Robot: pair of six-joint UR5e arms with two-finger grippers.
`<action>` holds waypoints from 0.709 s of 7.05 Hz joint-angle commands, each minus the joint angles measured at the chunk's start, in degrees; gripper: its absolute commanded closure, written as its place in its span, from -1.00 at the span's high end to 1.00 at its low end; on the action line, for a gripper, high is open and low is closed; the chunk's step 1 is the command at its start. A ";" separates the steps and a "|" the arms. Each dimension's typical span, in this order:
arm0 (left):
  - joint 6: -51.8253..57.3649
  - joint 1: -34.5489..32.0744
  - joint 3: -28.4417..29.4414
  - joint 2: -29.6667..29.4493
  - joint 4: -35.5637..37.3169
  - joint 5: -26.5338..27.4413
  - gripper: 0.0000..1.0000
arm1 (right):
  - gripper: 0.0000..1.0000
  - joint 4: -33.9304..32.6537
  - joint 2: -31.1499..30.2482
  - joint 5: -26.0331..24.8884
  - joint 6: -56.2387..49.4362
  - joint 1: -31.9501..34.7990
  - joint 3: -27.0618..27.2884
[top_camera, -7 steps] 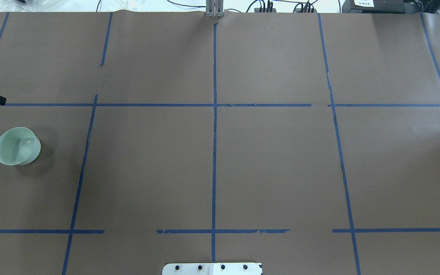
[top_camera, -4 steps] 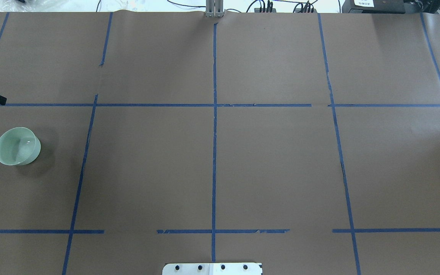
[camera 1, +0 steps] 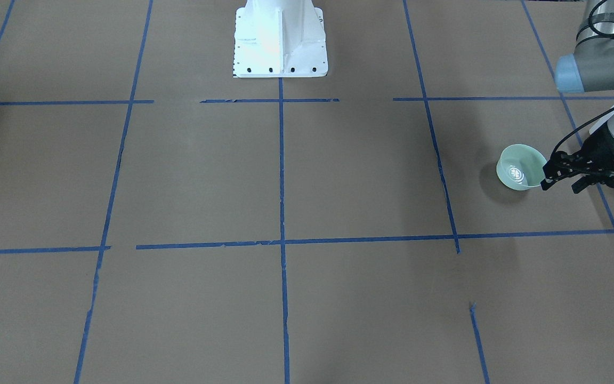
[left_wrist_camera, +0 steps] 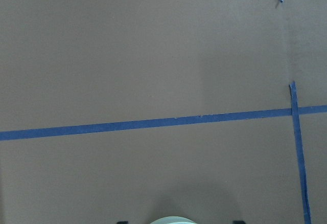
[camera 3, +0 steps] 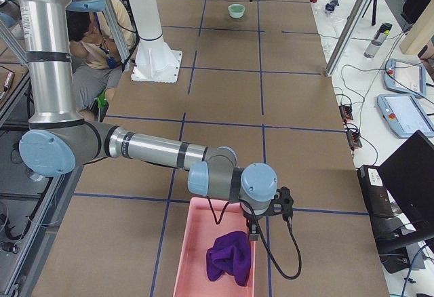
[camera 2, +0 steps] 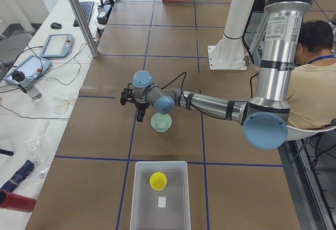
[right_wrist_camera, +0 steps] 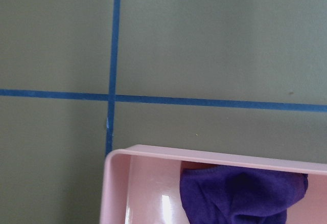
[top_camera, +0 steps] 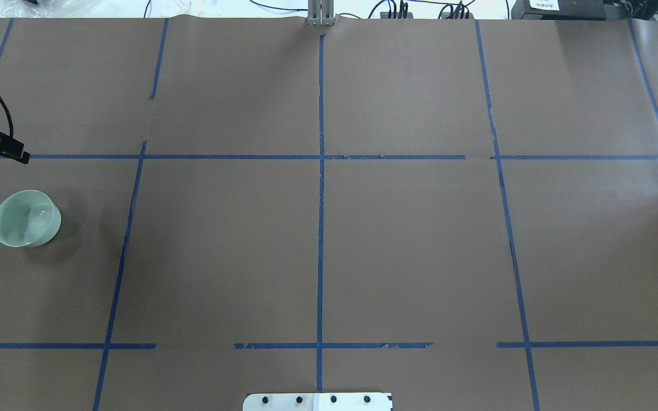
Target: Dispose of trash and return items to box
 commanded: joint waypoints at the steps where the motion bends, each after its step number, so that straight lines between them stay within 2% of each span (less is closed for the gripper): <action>1: 1.84 1.58 0.13 4.69 -3.59 3.40 0.54 | 1.00 0.02 -1.03 0.67 6.99 -3.11 8.08; 2: 3.87 1.58 1.70 9.08 -12.85 2.44 0.71 | 1.00 0.28 -1.03 0.59 13.71 -5.57 10.54; 3: 3.02 1.58 2.41 9.56 -15.73 -3.05 0.77 | 1.00 0.37 -1.11 0.59 15.43 -6.72 10.74; 4: 3.01 1.84 2.85 9.82 -15.84 -6.06 0.77 | 1.00 0.29 -1.11 0.67 15.45 -6.82 11.53; 5: 3.18 2.72 3.38 10.87 -15.76 -6.18 0.77 | 1.00 0.28 -1.11 0.76 15.53 -6.91 12.14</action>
